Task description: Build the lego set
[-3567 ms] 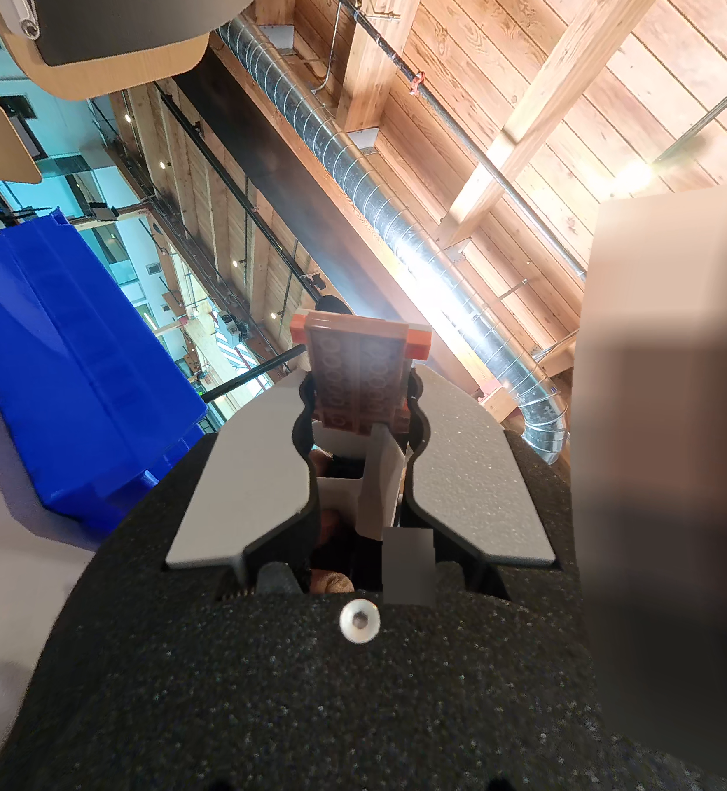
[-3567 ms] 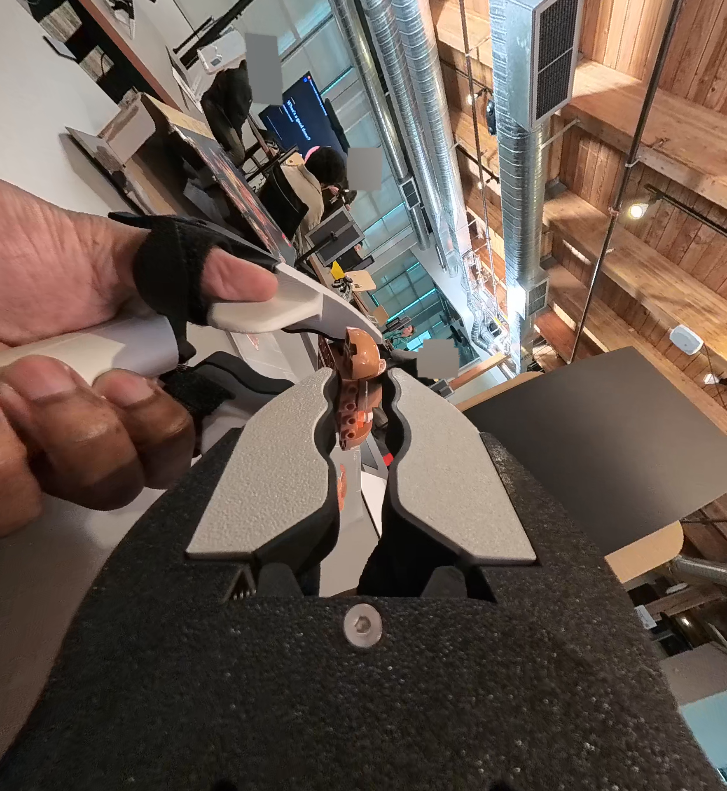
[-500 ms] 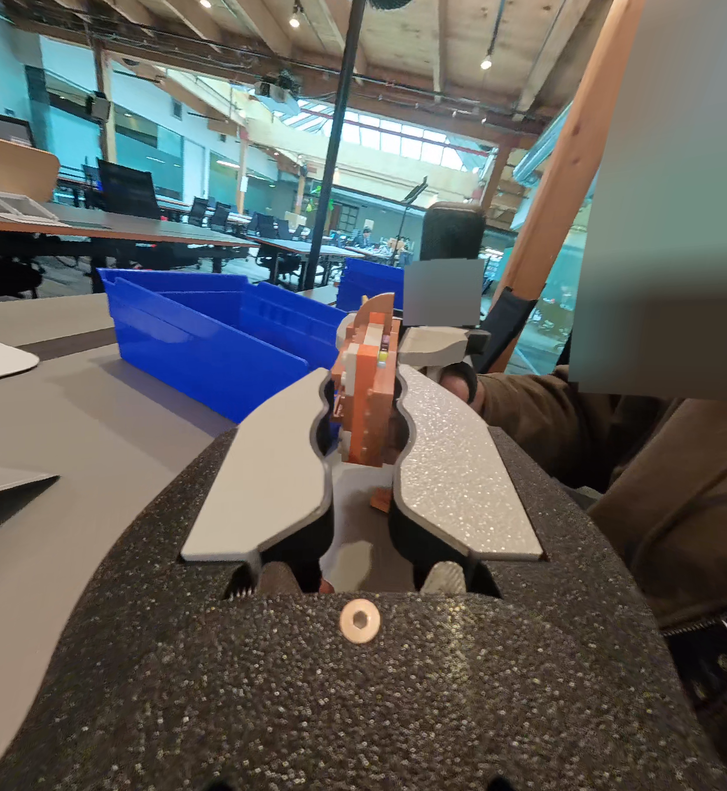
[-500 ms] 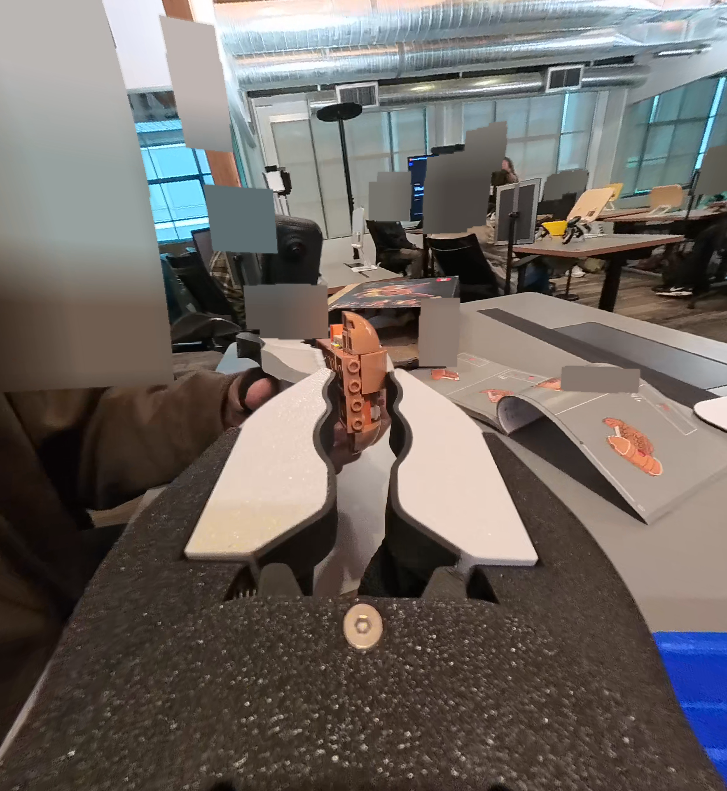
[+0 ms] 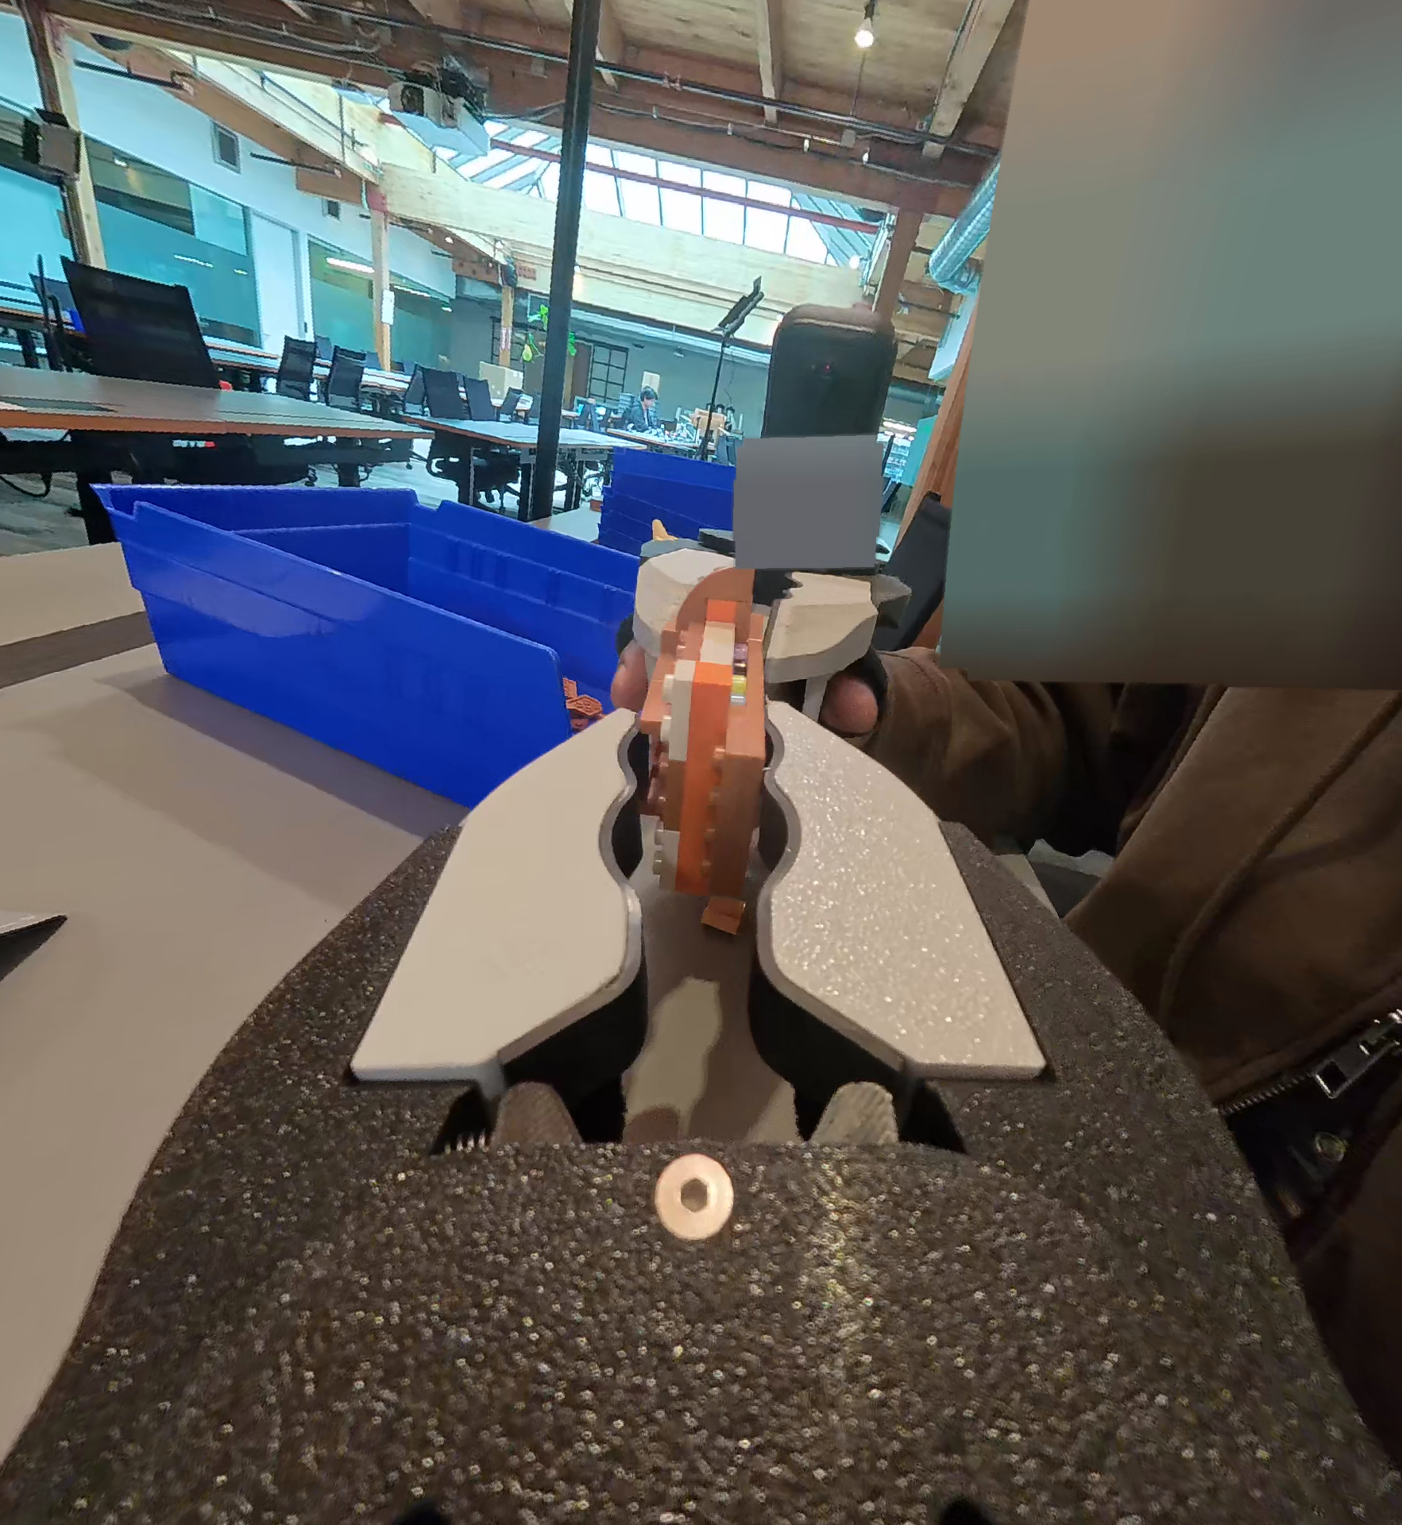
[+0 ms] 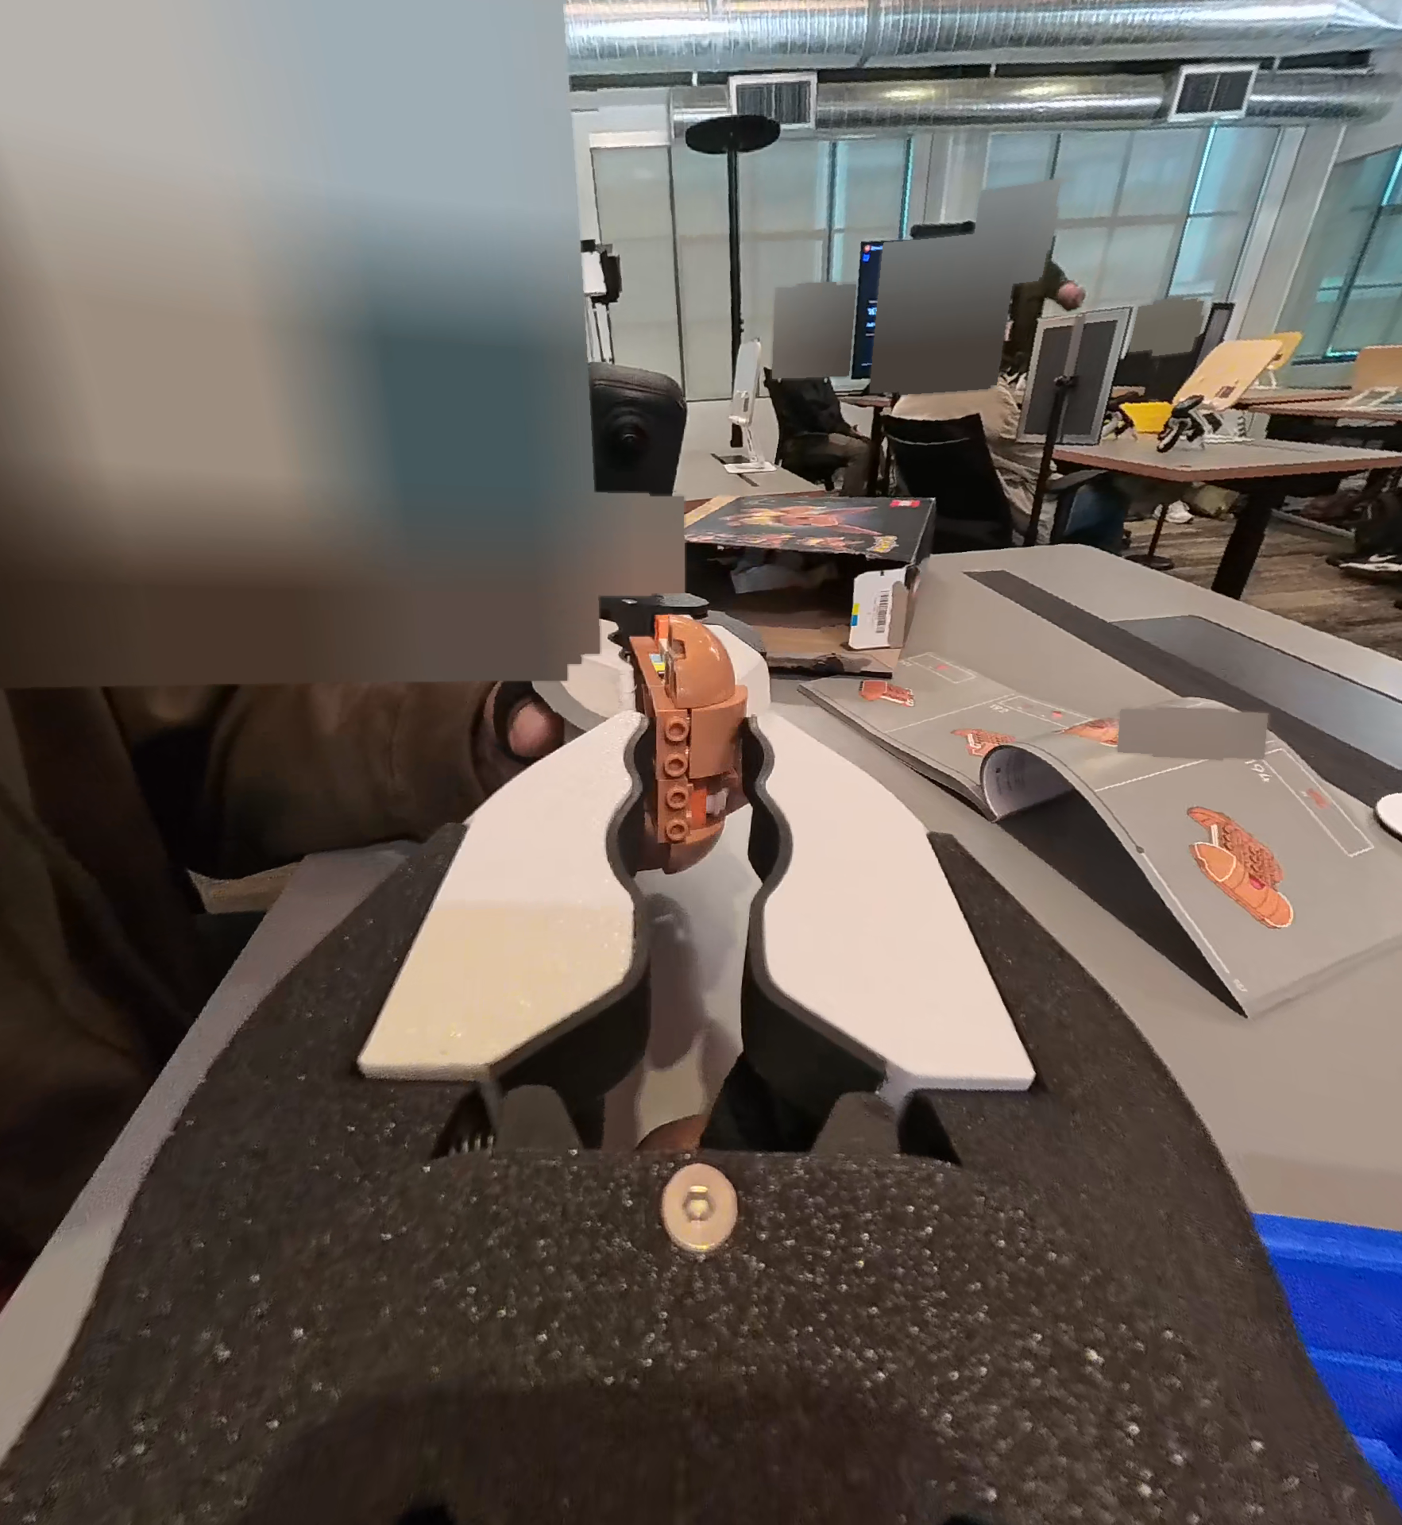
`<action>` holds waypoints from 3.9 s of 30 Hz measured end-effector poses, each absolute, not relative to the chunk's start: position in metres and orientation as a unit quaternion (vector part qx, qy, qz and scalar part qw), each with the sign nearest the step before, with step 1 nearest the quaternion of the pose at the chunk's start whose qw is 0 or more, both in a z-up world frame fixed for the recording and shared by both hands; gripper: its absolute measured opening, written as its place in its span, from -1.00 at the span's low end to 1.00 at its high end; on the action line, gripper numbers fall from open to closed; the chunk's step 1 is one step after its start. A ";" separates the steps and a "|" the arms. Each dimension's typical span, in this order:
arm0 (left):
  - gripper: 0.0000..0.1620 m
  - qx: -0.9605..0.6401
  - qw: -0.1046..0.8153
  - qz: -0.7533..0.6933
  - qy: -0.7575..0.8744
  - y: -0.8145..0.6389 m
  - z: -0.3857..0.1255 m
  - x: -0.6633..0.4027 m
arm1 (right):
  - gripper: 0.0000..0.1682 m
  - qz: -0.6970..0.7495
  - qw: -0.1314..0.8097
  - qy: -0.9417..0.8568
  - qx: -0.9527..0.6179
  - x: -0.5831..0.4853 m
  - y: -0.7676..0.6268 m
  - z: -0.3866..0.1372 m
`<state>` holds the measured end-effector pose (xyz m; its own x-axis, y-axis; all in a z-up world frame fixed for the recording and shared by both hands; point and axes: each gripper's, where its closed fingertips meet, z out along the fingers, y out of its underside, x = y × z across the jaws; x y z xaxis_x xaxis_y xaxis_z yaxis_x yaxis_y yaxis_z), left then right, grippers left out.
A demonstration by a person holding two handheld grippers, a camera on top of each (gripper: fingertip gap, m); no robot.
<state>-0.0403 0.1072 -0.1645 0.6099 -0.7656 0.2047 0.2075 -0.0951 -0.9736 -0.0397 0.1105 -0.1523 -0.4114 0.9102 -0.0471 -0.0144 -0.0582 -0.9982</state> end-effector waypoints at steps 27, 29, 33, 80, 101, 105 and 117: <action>-0.70 -0.627 0.631 -0.392 0.232 0.103 -0.169 -0.037 | -0.77 0.599 0.371 -0.599 -0.380 -0.038 0.107 -0.158; -0.70 -0.614 0.640 -0.404 0.224 0.103 -0.166 -0.040 | -0.77 0.604 0.377 -0.586 -0.387 -0.040 0.106 -0.154; -0.70 -0.549 0.669 -0.470 0.174 0.100 -0.149 -0.046 | -0.48 0.582 0.405 -0.594 -0.381 -0.041 0.101 -0.148; -0.70 -0.455 0.686 -0.516 0.236 0.076 -0.137 -0.029 | -0.71 0.572 0.495 -0.567 -0.326 -0.028 0.079 -0.119; -0.73 -0.464 0.690 -0.492 0.256 0.074 -0.141 -0.025 | -0.83 0.537 0.525 -0.585 -0.306 -0.025 0.078 -0.121; -0.74 -0.466 0.695 -0.484 0.258 0.074 -0.141 -0.026 | -0.83 0.547 0.523 -0.578 -0.306 -0.026 0.077 -0.120; -0.75 -0.482 0.676 -0.477 0.290 0.071 -0.146 -0.018 | -0.78 0.550 0.517 -0.587 -0.292 -0.025 0.070 -0.121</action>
